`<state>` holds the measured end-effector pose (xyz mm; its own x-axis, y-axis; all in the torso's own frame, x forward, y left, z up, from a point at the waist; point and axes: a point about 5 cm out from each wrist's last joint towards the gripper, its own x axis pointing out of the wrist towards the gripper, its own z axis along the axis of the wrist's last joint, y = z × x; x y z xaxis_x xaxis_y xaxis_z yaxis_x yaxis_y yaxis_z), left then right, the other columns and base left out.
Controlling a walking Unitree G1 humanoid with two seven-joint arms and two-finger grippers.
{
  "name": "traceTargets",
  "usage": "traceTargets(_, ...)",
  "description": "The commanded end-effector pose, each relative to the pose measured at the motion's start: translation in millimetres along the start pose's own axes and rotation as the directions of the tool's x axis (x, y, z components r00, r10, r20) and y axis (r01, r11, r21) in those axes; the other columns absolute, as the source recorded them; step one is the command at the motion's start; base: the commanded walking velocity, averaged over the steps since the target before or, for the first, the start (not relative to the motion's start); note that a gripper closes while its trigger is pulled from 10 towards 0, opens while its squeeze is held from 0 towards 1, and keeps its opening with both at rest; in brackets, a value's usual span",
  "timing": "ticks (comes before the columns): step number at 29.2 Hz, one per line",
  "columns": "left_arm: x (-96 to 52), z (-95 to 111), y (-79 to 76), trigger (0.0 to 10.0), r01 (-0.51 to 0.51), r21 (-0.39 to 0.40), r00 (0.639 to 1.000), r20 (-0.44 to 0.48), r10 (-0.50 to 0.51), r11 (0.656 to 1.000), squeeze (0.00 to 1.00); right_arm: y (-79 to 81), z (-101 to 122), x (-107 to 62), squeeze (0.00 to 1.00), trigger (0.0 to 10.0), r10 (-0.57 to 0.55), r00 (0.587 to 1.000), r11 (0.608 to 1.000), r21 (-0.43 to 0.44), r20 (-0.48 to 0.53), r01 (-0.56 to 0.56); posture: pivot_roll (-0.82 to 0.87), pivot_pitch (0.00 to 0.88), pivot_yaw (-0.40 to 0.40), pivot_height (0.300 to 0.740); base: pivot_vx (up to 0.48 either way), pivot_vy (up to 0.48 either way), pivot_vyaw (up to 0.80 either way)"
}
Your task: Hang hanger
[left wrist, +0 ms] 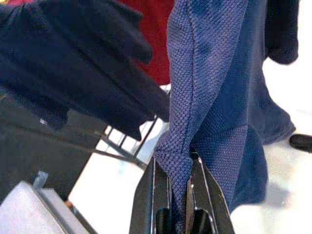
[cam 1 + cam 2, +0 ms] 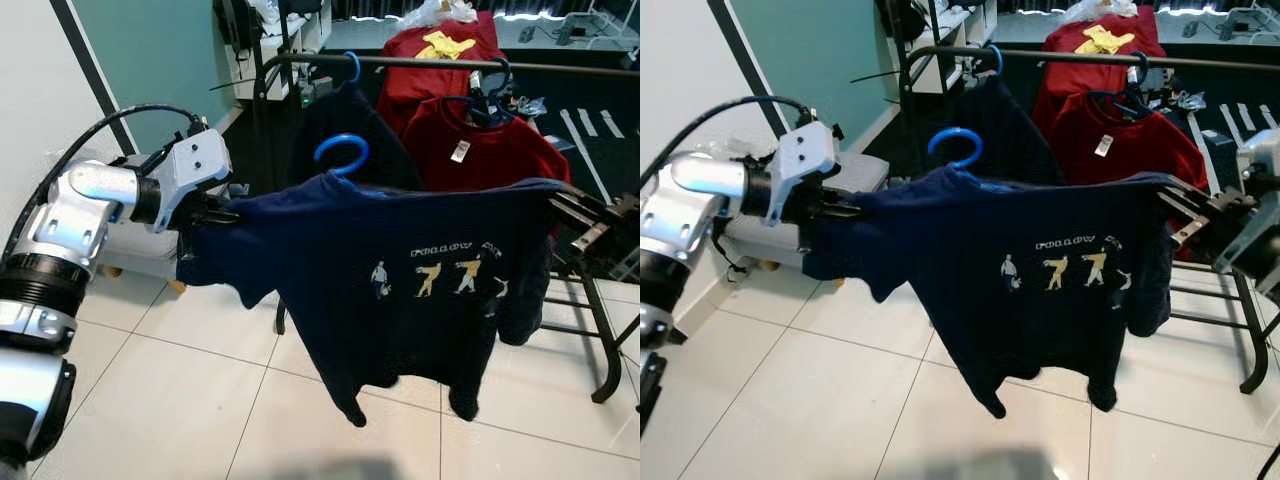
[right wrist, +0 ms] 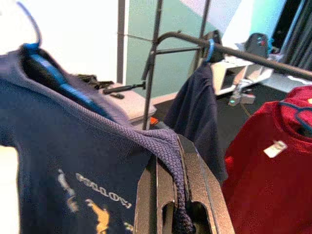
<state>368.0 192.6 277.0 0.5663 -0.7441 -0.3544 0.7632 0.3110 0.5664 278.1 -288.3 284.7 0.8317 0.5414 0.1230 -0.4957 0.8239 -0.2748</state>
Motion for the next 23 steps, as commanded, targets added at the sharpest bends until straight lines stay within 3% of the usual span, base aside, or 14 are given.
traceTargets(1, 2.8, -5, 0.6, 10.0, -0.046, -0.040, 0.999, -0.015, 0.046, 0.998, 0.00, 3.8, 5, 5.3, 0.00, 0.0, 0.013, 0.999, 1.000, -0.021, 0.030, -0.012, 0.01, 0.089, 0.057, 0.740, 0.000, 0.000, 0.00)
traceTargets(3, 8.7, -4, -1.1, 10.0, -0.068, -0.068, 0.998, 0.005, 0.068, 0.995, 0.00, 11.1, 2, 12.0, 0.00, 0.0, 0.041, 0.999, 0.999, -0.008, 0.033, -0.040, 0.01, 0.089, 0.057, 0.740, 0.000, 0.000, 0.00)
traceTargets(6, 29.2, 1, -10.7, 10.0, -0.110, -0.131, 0.991, 0.059, 0.118, 0.985, 0.00, 41.9, -9, 37.2, 0.00, 0.0, 0.138, 0.989, 0.989, 0.044, 0.050, -0.140, 0.01, 0.091, 0.057, 0.740, 0.000, 0.000, 0.00)
traceTargets(9, 33.5, 2, -12.5, 10.0, -0.123, -0.148, 0.988, 0.071, 0.134, 0.981, 0.00, 51.8, -11, 43.4, 0.00, 0.0, 0.170, 0.984, 0.983, 0.055, 0.056, -0.173, 0.01, 0.093, 0.055, 0.740, 0.000, 0.000, 0.00)
traceTargets(13, 39.4, 4, -11.5, 10.0, -0.187, -0.192, 0.974, 0.091, 0.207, 0.963, 0.00, 89.0, -14, 58.5, 0.00, 0.0, 0.293, 0.953, 0.949, 0.101, 0.082, -0.300, 0.01, 0.094, 0.056, 0.740, 0.000, 0.000, 0.00)
traceTargets(14, 39.4, 4, -11.5, 10.0, -0.187, -0.192, 0.974, 0.091, 0.207, 0.963, 0.00, 89.0, -14, 58.5, 0.00, 0.0, 0.293, 0.953, 0.949, 0.101, 0.082, -0.300, 0.01, 0.094, 0.056, 0.740, 0.000, 0.000, 0.00)
traceTargets(16, 38.0, 5, -7.9, 10.0, -0.222, -0.194, 0.966, 0.091, 0.243, 0.956, 0.00, 105.4, -21, 59.3, 0.00, 0.0, 0.354, 0.933, 0.925, 0.120, 0.065, -0.359, 0.01, 0.097, 0.056, 0.740, 0.000, 0.000, 0.00)
traceTargets(20, 33.4, 5, -2.6, 10.0, -0.253, -0.185, 0.959, 0.086, 0.272, 0.950, 0.00, 112.1, -30, 54.9, 0.00, 0.0, 0.388, 0.922, 0.914, 0.126, 0.019, -0.387, 0.01, 0.099, 0.055, 0.740, 0.000, 0.000, 0.00)
traceTargets(21, 24.4, 7, 4.0, 10.0, -0.273, -0.155, 0.952, 0.096, 0.289, 0.950, 0.00, 105.1, -40, 46.9, 0.00, 0.0, 0.360, 0.931, 0.929, 0.109, -0.062, -0.352, 0.01, 0.101, 0.055, 0.740, 0.000, 0.000, 0.00)
traceTargets(23, 24.4, 7, 4.0, 10.0, -0.273, -0.155, 0.952, 0.096, 0.289, 0.950, 0.00, 105.1, -40, 46.9, 0.00, 0.0, 0.360, 0.931, 0.929, 0.109, -0.062, -0.352, 0.01, 0.101, 0.055, 0.740, 0.000, 0.000, 0.00)
